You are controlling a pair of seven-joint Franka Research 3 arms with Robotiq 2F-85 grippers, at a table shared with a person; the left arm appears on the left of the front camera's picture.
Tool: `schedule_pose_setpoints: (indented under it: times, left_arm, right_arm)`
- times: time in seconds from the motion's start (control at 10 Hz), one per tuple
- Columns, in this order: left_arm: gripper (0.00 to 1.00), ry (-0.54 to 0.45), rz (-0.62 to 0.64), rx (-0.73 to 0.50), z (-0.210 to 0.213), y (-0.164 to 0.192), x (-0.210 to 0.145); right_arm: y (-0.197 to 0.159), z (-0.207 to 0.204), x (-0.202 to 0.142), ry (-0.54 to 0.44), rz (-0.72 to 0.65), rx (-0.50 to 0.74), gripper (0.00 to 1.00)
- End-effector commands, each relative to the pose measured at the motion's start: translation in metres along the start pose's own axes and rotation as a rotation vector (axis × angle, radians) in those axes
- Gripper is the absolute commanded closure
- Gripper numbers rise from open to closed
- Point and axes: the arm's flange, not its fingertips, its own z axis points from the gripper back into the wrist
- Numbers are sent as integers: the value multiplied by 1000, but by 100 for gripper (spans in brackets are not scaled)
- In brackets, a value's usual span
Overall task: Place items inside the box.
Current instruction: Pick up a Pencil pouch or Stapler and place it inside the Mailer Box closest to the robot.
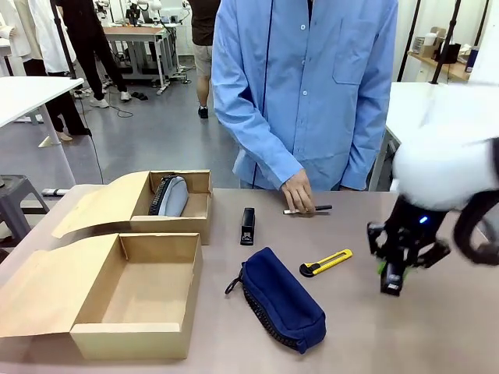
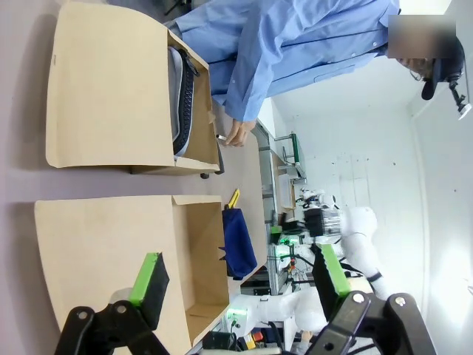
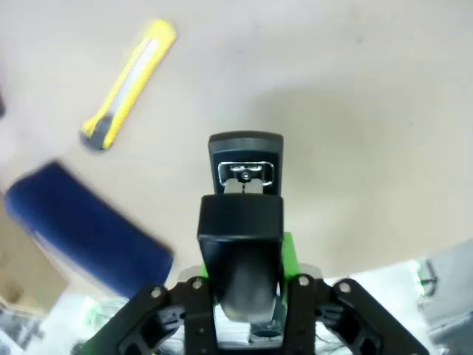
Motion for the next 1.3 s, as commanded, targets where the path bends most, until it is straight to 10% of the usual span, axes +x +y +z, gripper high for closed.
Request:
schedule_pose_setpoints:
  times: [0.0, 0.4, 0.5, 0.6, 1.2]
  left_arm:
    - [0, -9, -20, -21, 0, -1, 0]
    - [0, -9, -20, -21, 0, -1, 0]
    - [0, -9, -20, -21, 0, -1, 0]
    - [0, -9, -20, -21, 0, -1, 0]
    - [0, -9, -20, -21, 0, -1, 0]
  right_arm:
    - [-45, 46, -46, 91, 217, 147, 100]
    - [-26, 62, -38, 25, 232, 142, 100]
    - [-38, 76, -53, 53, 312, 177, 63]
    - [-18, 70, -54, 46, 385, 135, 63]
    - [249, 70, -87, 78, 480, 133, 63]
